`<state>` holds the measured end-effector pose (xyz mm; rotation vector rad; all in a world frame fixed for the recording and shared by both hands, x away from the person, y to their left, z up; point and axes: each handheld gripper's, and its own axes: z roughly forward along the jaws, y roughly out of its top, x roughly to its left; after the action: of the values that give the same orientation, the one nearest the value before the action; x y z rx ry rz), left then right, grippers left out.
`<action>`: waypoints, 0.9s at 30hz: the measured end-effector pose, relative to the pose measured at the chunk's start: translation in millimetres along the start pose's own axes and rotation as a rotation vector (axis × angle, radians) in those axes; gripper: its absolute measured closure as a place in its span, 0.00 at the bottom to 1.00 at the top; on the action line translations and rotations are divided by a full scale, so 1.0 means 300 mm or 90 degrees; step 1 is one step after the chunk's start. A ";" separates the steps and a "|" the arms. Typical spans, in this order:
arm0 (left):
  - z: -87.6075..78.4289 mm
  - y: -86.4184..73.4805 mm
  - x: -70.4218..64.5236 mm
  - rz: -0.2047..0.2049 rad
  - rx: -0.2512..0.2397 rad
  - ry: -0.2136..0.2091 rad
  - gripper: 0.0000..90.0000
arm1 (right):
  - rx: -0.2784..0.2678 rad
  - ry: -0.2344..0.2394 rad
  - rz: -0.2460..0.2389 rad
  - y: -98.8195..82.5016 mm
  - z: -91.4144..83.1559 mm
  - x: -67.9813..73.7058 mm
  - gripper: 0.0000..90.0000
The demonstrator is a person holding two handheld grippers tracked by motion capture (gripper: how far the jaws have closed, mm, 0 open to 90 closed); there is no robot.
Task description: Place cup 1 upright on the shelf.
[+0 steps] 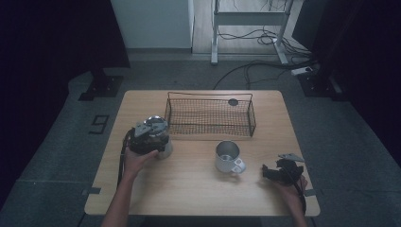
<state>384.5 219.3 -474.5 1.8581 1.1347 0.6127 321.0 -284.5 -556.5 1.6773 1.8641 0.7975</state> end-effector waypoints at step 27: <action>-0.102 0.092 -0.035 0.011 -0.042 -0.011 0.04 | 0.000 -0.001 0.000 0.000 0.000 0.000 0.00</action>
<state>369.7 216.3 -434.8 1.8156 1.0759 0.6351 321.0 -284.5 -556.5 1.6781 1.8633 0.7965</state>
